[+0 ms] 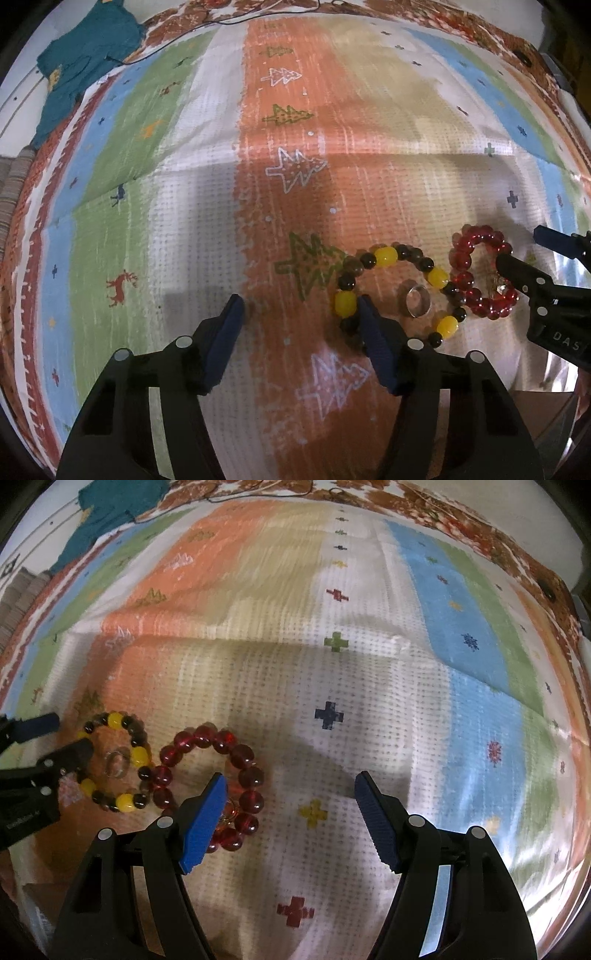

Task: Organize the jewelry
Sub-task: 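Move both tools toward the yellow-and-black and red bead bracelets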

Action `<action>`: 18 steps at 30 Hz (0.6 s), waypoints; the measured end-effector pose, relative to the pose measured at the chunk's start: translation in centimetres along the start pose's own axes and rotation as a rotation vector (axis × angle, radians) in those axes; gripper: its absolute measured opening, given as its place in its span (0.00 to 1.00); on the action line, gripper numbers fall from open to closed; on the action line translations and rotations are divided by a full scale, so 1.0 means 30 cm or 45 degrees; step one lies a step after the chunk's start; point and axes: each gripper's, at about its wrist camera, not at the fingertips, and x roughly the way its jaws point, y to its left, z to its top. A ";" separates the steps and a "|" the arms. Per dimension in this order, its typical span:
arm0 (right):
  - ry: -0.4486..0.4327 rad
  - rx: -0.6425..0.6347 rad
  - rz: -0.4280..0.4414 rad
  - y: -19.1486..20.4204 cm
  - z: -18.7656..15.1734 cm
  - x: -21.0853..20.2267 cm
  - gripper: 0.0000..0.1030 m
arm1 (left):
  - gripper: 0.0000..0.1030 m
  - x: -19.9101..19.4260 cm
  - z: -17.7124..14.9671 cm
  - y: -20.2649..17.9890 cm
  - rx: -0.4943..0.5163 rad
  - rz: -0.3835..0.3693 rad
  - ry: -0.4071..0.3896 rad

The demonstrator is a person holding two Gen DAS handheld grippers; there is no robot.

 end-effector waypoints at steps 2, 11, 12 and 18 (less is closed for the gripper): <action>-0.001 -0.021 -0.036 0.002 -0.002 0.004 0.56 | 0.49 0.002 -0.001 -0.005 0.009 0.010 -0.007; -0.011 0.000 -0.031 -0.028 -0.015 -0.008 0.19 | 0.11 -0.003 -0.013 -0.025 0.020 -0.021 0.004; -0.011 0.006 -0.027 -0.035 -0.014 -0.009 0.16 | 0.11 -0.006 -0.014 -0.024 0.017 -0.021 0.004; -0.021 0.014 -0.029 -0.047 -0.027 -0.032 0.14 | 0.11 -0.035 -0.022 -0.009 -0.019 -0.034 0.001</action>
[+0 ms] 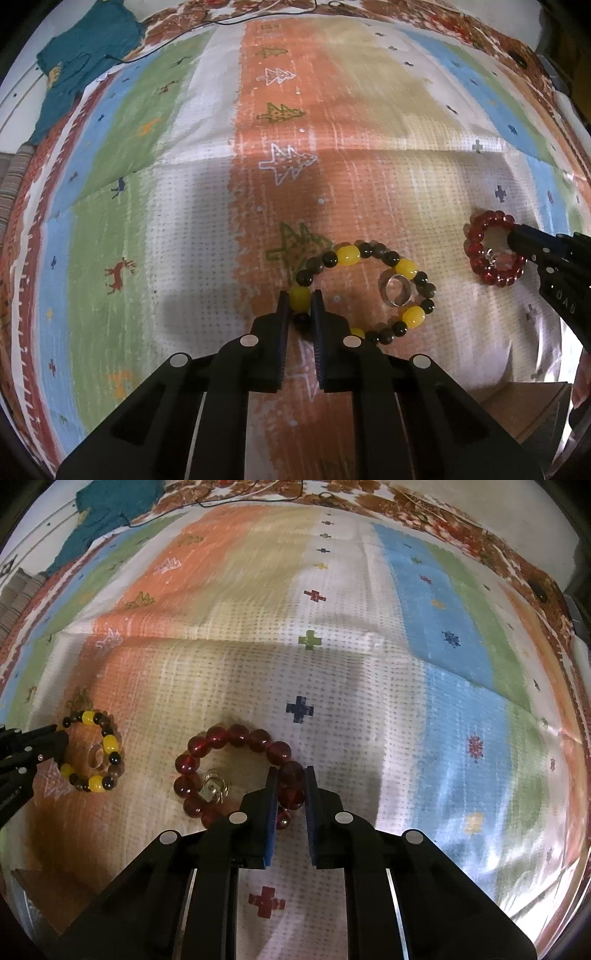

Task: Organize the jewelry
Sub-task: 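Move both tools toward the yellow-and-black and red bead bracelets, then grasp the yellow-and-black bracelet with the left tool while the right tool grasps the red bracelet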

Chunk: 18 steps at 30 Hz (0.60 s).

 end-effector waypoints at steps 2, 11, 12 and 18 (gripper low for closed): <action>-0.005 0.011 0.002 -0.007 -0.006 -0.015 0.14 | 0.11 -0.019 -0.003 -0.003 -0.005 -0.009 -0.012; -0.083 0.040 0.030 -0.018 -0.022 -0.124 0.14 | 0.11 -0.154 -0.019 -0.026 -0.018 -0.075 -0.103; -0.092 0.040 0.036 -0.016 -0.023 -0.137 0.14 | 0.11 -0.170 -0.019 -0.031 -0.018 -0.084 -0.116; -0.161 0.028 0.065 0.009 -0.029 -0.216 0.14 | 0.11 -0.260 -0.018 -0.065 0.001 -0.129 -0.186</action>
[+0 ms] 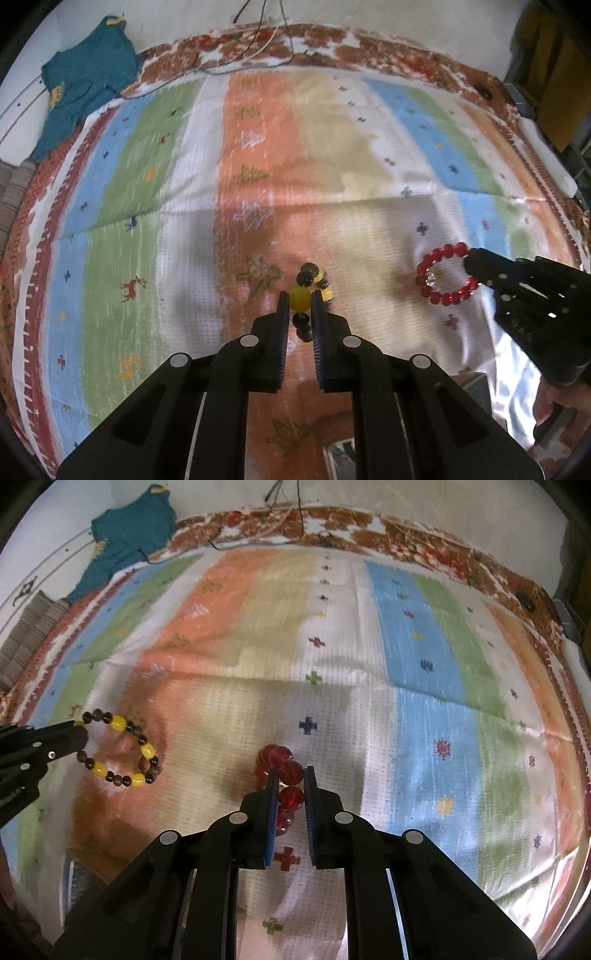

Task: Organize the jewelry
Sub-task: 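Grasp the yellow-and-black bracelet with the left tool while the right tool grasps the red bracelet, then lift the yellow-and-black bracelet with the left tool while the right tool lifts the red bracelet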

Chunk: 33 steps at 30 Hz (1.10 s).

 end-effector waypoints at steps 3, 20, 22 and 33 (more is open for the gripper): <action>-0.032 -0.005 0.016 0.009 0.005 -0.034 0.14 | 0.11 -0.030 0.002 -0.018 0.013 -0.009 -0.025; -0.120 0.023 0.079 0.008 -0.033 -0.169 0.14 | 0.11 -0.133 -0.027 -0.040 0.038 -0.009 -0.080; -0.127 0.023 0.082 0.010 -0.042 -0.181 0.14 | 0.11 -0.152 -0.035 -0.041 0.039 -0.015 -0.094; -0.178 0.020 0.096 0.030 -0.079 -0.252 0.14 | 0.11 -0.248 -0.082 -0.066 0.039 -0.062 -0.145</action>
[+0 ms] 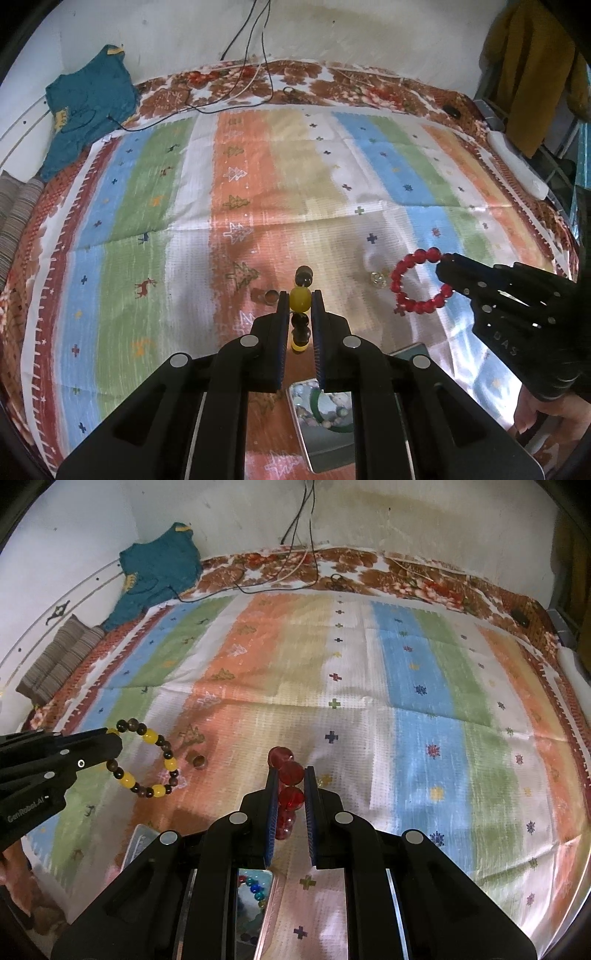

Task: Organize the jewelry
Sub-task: 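Lift the yellow-and-black bracelet with the left tool while the right tool lifts the red bracelet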

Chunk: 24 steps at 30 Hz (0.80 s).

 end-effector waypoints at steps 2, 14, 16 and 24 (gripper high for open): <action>-0.011 -0.001 0.006 0.006 -0.005 -0.016 0.14 | 0.11 -0.018 -0.007 -0.010 0.010 -0.004 -0.011; -0.074 -0.010 0.010 0.033 -0.035 -0.106 0.14 | 0.11 -0.078 -0.060 -0.049 0.038 -0.033 -0.029; -0.077 -0.015 0.012 0.035 -0.041 -0.114 0.14 | 0.11 -0.095 -0.066 -0.054 0.042 -0.036 -0.041; -0.106 -0.026 0.024 0.050 -0.062 -0.152 0.14 | 0.11 -0.149 -0.091 -0.070 0.056 -0.056 -0.078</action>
